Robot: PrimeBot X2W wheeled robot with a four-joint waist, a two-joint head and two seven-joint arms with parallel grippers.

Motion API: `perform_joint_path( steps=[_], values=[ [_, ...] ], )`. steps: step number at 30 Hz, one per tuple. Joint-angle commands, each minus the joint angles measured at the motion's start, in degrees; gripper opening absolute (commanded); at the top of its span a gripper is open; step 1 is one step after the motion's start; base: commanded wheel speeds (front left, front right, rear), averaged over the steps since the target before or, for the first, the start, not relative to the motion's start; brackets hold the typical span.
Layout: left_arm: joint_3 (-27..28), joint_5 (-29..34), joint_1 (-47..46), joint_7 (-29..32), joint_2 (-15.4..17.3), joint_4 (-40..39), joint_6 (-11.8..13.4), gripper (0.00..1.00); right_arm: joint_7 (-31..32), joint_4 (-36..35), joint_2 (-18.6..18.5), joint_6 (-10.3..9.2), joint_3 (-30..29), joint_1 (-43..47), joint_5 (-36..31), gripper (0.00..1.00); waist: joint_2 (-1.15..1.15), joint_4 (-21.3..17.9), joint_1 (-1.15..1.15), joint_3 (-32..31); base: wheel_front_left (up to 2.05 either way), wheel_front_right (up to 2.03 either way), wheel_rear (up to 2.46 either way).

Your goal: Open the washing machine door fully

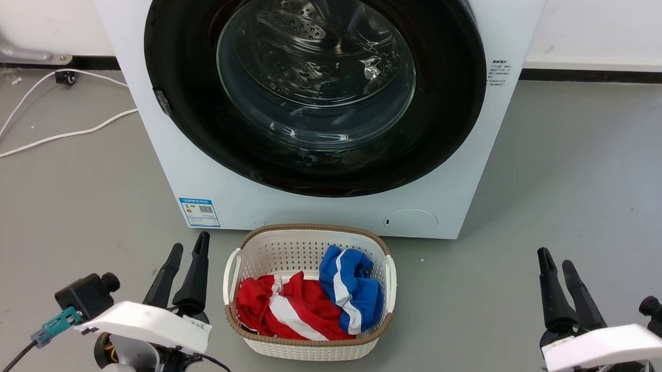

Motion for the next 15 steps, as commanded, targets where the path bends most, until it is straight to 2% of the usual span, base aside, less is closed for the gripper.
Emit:
perform_joint_path(
  steps=[1,15],
  values=[
    [-0.38,2.52,-1.58,-0.65,0.50,-0.50,-0.09,1.00,-0.45,-1.42,-0.01,0.06,0.03,-0.11,-2.62,1.00,0.00,-0.02,0.00,0.02,0.00,0.00,0.00],
    [-2.40,14.37,-1.97,-3.04,1.87,0.55,0.17,1.00,0.37,-4.56,0.23,0.08,-0.41,1.37,-14.54,1.00,0.00,-0.17,0.00,-0.11,0.00,0.00,0.00]
  ],
)
